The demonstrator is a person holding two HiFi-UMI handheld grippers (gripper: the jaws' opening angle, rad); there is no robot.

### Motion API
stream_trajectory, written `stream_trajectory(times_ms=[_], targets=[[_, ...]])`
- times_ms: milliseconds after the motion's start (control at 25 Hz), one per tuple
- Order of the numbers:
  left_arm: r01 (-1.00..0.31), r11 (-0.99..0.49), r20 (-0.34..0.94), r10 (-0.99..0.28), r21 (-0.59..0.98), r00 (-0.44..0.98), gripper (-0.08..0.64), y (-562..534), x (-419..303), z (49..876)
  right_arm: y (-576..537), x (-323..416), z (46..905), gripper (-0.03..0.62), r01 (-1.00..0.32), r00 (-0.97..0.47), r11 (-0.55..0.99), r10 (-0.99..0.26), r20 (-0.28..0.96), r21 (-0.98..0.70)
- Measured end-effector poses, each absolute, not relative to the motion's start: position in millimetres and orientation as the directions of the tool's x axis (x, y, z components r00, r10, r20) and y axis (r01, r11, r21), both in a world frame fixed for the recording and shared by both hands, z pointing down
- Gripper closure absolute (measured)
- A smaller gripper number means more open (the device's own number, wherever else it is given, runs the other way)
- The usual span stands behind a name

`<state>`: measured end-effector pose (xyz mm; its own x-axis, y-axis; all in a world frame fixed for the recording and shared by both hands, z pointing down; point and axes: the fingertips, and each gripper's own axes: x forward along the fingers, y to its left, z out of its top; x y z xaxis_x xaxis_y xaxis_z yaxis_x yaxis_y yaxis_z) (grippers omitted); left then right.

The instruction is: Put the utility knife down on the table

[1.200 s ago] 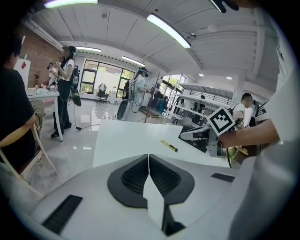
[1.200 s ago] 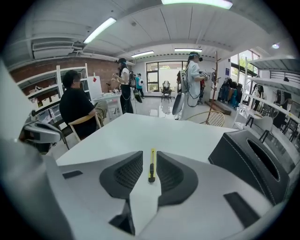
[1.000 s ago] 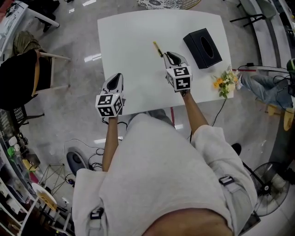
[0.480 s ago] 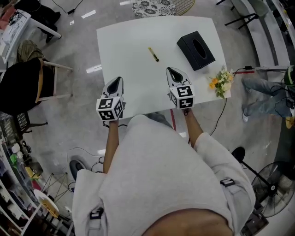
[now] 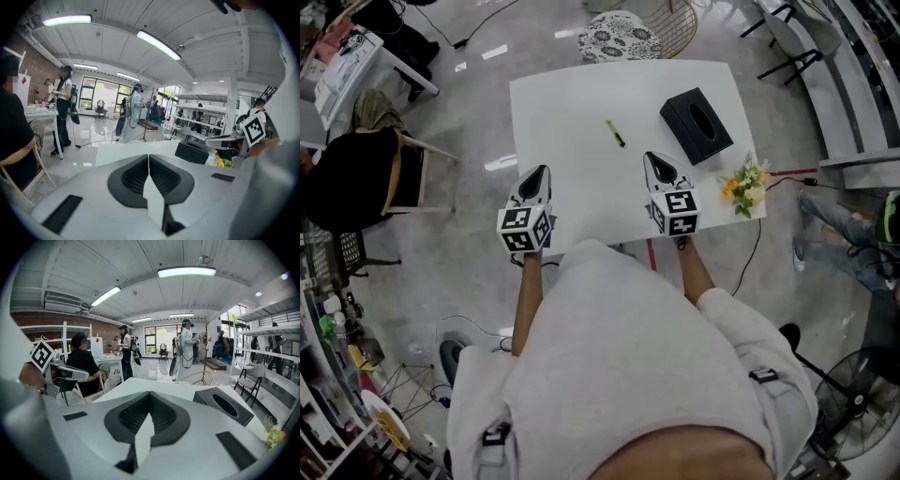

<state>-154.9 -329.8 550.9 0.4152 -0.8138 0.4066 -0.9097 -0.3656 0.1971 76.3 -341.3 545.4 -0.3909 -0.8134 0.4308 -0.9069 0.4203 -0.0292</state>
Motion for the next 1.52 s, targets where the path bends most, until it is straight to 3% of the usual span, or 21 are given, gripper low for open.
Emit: stream_trajectory(times_ms=[760, 1520], targets=[[-0.930, -0.349, 0.297, -0.881, 0.116, 0.368, 0.537, -361, -180, 491, -382, 62, 496, 0.561, -0.891, -0.427, 0.453, -0.845, 0.323, 0.008], [-0.934, -0.340, 0.276, -0.892, 0.111, 0.357, 0.537, -363, -189, 481, -383, 41, 489, 0.561, -0.883, -0.442, 0.468, -0.842, 0.311, 0.013]])
